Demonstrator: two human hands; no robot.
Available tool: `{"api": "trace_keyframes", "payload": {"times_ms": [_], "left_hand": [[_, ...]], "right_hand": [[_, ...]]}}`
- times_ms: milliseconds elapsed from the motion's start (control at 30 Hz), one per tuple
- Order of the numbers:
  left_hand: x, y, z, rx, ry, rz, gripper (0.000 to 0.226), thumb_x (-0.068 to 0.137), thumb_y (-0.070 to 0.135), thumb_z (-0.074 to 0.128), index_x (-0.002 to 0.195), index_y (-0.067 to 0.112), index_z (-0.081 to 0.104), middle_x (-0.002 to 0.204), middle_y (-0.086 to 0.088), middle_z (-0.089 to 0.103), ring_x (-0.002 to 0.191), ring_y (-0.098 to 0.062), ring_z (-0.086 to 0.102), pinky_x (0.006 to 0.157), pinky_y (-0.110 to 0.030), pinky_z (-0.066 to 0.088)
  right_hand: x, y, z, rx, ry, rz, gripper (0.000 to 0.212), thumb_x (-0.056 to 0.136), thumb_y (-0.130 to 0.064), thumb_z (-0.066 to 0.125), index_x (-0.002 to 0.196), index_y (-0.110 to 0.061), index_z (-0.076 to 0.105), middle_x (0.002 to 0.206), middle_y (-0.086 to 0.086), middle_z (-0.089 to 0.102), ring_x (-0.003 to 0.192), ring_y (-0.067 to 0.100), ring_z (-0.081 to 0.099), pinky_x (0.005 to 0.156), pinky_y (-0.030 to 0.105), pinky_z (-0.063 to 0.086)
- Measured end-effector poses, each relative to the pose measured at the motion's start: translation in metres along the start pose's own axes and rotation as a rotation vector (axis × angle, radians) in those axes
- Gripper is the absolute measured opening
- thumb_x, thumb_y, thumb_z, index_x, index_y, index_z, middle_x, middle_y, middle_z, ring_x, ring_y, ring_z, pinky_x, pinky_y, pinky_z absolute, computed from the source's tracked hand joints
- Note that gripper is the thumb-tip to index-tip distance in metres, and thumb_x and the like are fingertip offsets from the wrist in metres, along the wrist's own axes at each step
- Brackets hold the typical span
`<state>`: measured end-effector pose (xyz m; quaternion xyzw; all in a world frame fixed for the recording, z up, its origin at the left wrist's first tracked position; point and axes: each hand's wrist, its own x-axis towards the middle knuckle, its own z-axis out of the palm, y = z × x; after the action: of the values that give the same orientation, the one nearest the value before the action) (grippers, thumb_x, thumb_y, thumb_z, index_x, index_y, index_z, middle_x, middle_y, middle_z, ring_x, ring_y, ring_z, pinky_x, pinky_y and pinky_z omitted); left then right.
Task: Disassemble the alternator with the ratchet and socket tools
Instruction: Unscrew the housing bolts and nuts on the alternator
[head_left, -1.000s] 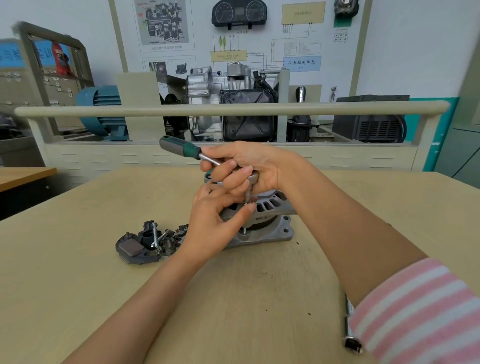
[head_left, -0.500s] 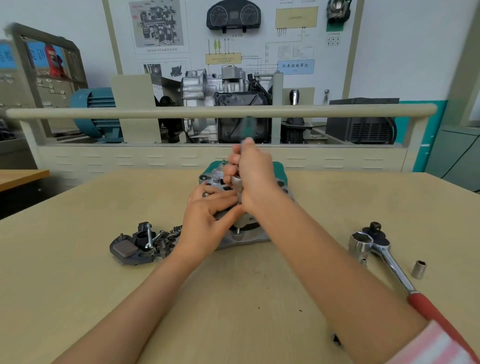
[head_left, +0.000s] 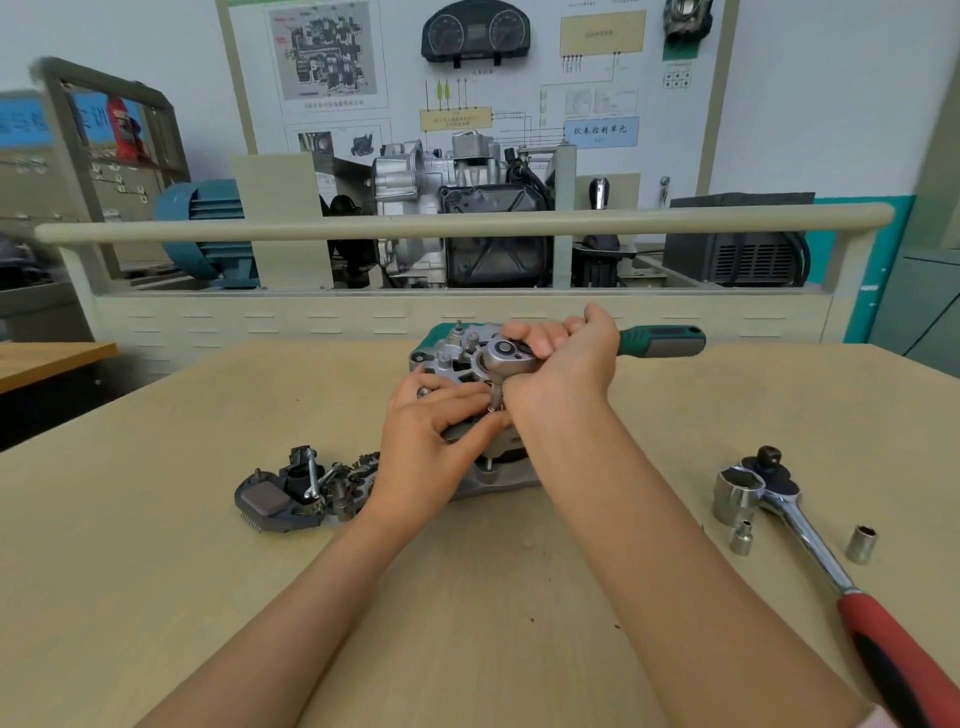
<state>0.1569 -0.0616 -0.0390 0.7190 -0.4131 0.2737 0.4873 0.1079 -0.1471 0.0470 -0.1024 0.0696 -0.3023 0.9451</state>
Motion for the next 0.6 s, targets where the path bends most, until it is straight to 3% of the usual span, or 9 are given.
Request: {"api": "trace_keyframes", "payload": {"times_ms": [67,200,367,500,600], "left_hand": [[0.001,0.0,-0.001,-0.004,-0.008,-0.005,0.059,0.072,0.059,0.048,0.094,0.011,0.075,0.098,0.002,0.071,0.096,-0.011,0.046,0.093,-0.022,0.031],[0.002,0.001,-0.002,0.021,-0.002,0.012,0.045,0.075,0.05,0.056,0.088,0.012,0.076,0.092,0.006,0.07,0.094,-0.015,0.05,0.093,-0.025,0.031],[0.003,0.0,-0.001,0.052,0.023,0.01,0.003,0.076,0.032,0.07,0.077,0.03,0.068,0.082,0.024,0.061,0.092,0.003,0.045,0.09,-0.027,0.033],[0.002,0.004,-0.002,0.039,0.018,0.0,0.005,0.077,0.032,0.065,0.073,0.035,0.062,0.077,0.027,0.058,0.09,-0.009,0.048,0.09,-0.026,0.033],[0.002,0.005,-0.003,0.052,-0.001,-0.021,0.013,0.077,0.033,0.063,0.074,0.023,0.07,0.08,0.021,0.062,0.096,-0.013,0.049,0.092,-0.025,0.034]], "right_hand": [[0.004,0.0,0.001,-0.02,0.019,0.041,0.039,0.096,-0.024,0.039,0.059,-0.018,0.027,0.036,-0.007,0.021,0.027,0.01,0.02,0.035,0.015,0.029],[0.011,-0.001,0.006,-0.133,0.029,0.089,0.032,0.093,-0.017,0.034,0.062,-0.019,0.026,0.033,-0.008,0.02,0.025,0.01,0.018,0.034,0.012,0.023],[0.019,-0.004,0.011,-0.276,-0.04,0.264,0.029,0.088,-0.01,0.032,0.06,-0.018,0.029,0.031,-0.006,0.02,0.022,0.01,0.016,0.032,0.01,0.022],[0.024,-0.007,0.016,-0.398,-0.183,0.451,0.034,0.091,-0.009,0.031,0.059,-0.019,0.029,0.029,-0.006,0.018,0.02,0.008,0.017,0.029,0.009,0.02],[0.031,-0.008,0.02,-0.584,-0.308,0.62,0.035,0.094,-0.011,0.033,0.06,-0.017,0.034,0.029,-0.007,0.021,0.02,0.005,0.019,0.026,0.012,0.022]]}}
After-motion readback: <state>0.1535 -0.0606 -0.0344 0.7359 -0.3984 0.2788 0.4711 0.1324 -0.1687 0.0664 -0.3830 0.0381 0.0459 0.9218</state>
